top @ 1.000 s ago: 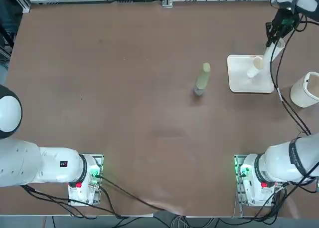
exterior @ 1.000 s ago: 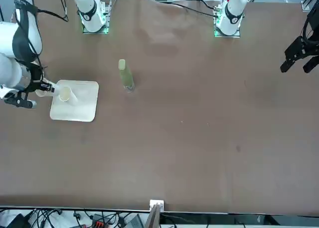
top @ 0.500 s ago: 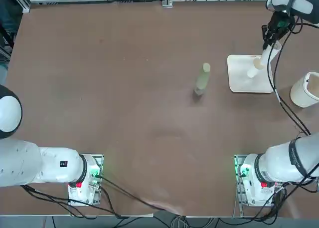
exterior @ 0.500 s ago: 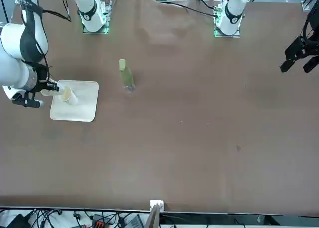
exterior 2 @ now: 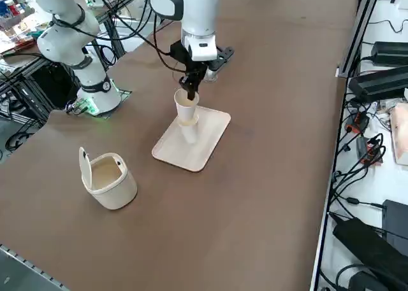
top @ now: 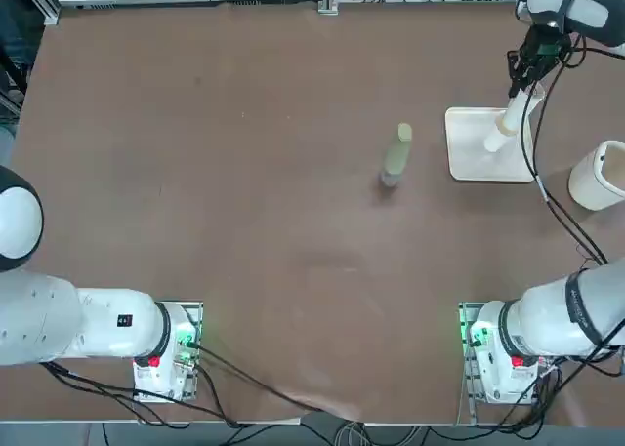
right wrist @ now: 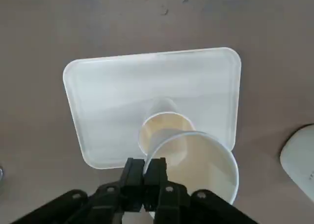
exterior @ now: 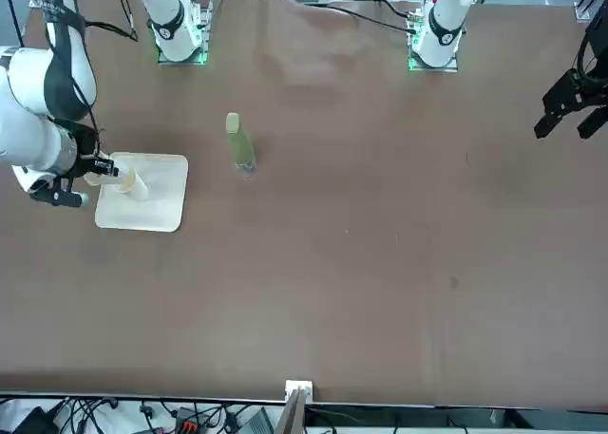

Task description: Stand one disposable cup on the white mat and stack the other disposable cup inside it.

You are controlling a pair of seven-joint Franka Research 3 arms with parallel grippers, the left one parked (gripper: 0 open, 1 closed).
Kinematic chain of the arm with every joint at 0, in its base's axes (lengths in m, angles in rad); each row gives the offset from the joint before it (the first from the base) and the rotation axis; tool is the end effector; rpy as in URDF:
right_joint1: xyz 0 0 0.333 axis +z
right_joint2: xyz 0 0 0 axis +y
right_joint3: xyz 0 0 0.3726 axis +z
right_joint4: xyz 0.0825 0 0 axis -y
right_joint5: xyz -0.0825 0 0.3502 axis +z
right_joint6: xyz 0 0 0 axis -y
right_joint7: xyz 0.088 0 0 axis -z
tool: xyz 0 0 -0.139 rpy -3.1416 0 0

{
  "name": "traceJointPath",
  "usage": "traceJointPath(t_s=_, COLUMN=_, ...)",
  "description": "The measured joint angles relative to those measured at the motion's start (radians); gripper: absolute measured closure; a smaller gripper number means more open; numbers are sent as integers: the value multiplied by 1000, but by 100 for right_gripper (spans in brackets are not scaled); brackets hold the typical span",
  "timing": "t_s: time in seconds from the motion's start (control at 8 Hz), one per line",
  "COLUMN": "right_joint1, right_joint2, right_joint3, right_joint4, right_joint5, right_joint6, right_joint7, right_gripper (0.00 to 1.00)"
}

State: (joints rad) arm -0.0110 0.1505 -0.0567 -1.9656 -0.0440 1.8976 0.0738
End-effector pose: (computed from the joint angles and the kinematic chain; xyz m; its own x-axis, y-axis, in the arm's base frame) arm 0.5340 -0.0397 0.4234 0.9688 -0.1266 -0.2129 -0.1159 -0.9913 0.0620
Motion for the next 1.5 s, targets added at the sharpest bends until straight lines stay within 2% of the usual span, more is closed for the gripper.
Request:
traceJointPath(t_s=0.62, right_joint1=2, right_joint2=21, right_joint3=0, right_joint4=-2, right_joint5=0, right_joint6=19, right_joint7=0, right_gripper=97)
traceJointPath(t_s=0.75, right_joint1=2, right_joint2=26, right_joint3=0, right_joint4=-2, right_joint5=0, right_joint6=23, right_joint7=0, right_gripper=96)
traceJointPath(t_s=0.88, right_joint1=2, right_joint2=32, right_joint3=0, right_joint4=-2, right_joint5=0, right_joint6=26, right_joint7=0, right_gripper=89)
traceJointPath(t_s=1.5, right_joint1=2, right_joint2=29, right_joint3=-1, right_joint4=9, right_joint5=0, right_joint6=10, right_joint7=-2, right_gripper=3)
